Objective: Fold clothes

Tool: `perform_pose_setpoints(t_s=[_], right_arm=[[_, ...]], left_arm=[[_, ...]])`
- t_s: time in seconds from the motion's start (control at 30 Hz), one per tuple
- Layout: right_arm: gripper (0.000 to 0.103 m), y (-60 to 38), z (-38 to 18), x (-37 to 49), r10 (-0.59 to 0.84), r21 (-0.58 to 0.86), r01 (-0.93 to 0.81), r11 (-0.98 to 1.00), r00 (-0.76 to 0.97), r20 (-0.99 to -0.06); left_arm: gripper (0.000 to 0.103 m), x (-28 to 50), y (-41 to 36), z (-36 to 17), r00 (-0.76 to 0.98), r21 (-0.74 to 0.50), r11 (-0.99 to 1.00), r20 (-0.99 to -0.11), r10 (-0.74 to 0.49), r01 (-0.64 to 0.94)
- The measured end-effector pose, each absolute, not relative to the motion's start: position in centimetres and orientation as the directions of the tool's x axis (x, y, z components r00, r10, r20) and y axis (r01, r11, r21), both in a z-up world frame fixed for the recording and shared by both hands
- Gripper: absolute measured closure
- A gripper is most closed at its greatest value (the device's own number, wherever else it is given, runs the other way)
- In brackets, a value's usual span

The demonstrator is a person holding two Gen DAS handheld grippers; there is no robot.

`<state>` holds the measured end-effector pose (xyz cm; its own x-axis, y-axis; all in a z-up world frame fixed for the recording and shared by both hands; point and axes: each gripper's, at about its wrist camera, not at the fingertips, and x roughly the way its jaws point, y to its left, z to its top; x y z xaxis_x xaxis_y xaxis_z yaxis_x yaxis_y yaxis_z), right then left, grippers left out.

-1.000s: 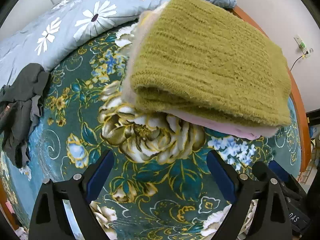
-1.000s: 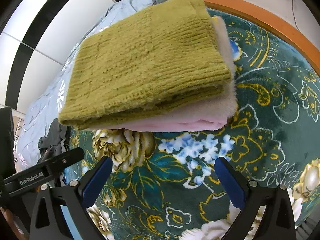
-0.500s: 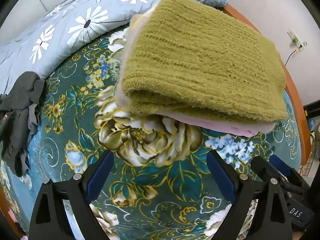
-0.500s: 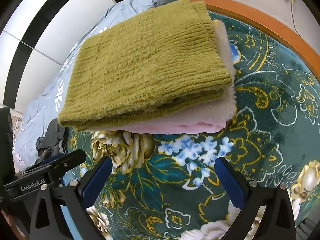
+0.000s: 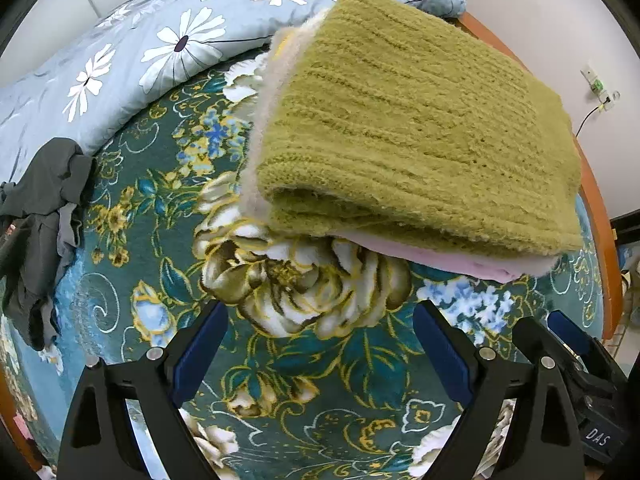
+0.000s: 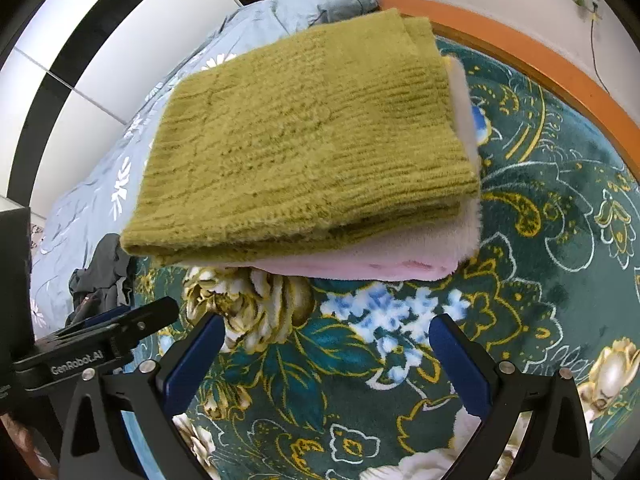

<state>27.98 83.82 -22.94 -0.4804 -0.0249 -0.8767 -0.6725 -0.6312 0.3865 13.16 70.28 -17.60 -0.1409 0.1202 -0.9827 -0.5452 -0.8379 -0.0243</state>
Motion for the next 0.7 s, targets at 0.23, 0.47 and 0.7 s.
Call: perform_pose_setpoints(t_s=[0.23, 0.47, 0.7], right_arm=[[0.0, 83.8, -21.7, 28.1, -0.007, 0.386, -0.658, -0.647, -0.501, -0.865], [0.0, 83.9, -21.1, 28.5, 0.004, 0.379, -0.662, -0.647, -0.5, -0.866], [0.0, 83.7, -20.8, 29.1, 0.005, 0.373, -0.667, -0.645, -0.491, -0.871]], left_arm=[[0.009, 13.5, 70.5, -17.4, -0.139, -0.011, -0.843, -0.985, 0.101, -0.538], [0.009, 13.8, 70.9, -16.6, -0.153, 0.003, -0.838, -0.984, 0.096, -0.546], [0.009, 14.3, 71.2, -16.2, -0.142, 0.001, -0.839, -0.986, 0.091, -0.543]])
